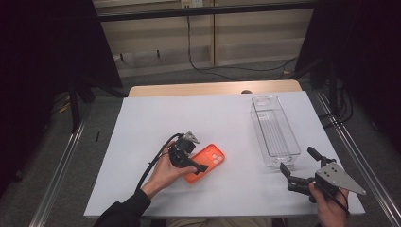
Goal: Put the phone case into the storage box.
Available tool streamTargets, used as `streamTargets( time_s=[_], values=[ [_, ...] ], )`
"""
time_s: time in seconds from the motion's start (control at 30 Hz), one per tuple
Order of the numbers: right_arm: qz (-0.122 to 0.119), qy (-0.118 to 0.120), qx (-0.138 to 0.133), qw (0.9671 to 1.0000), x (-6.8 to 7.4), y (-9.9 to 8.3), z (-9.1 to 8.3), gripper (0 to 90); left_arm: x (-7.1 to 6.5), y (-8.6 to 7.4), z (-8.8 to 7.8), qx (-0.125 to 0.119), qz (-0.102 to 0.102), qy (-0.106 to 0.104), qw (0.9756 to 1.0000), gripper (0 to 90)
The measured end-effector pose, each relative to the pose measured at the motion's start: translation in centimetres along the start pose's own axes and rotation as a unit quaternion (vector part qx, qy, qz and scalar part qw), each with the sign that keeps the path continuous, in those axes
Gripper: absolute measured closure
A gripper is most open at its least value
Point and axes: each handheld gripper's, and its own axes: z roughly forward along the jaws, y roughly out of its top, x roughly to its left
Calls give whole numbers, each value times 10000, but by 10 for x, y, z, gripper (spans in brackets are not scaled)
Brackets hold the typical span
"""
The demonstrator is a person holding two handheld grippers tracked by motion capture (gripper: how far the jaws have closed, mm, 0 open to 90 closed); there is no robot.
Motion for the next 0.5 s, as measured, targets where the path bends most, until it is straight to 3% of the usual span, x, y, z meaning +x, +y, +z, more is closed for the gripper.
streamTargets(
  time_s=[0.27, 0.43, 0.5],
  values=[
    [5, -4, 14, 10000, 0, 0, 0, 0, -3, 3, 10, 130, 57, -34, 9999, 74],
    [10, 0, 20, 10000, 0, 0, 0, 0, -7, 4, 15, 145, 190, 136, 9996, 58],
    [-8, 1, 6, 10000, 0, 0, 0, 0, -10, 4, 16, 200, 336, 249, 9989, 50]
  ],
)
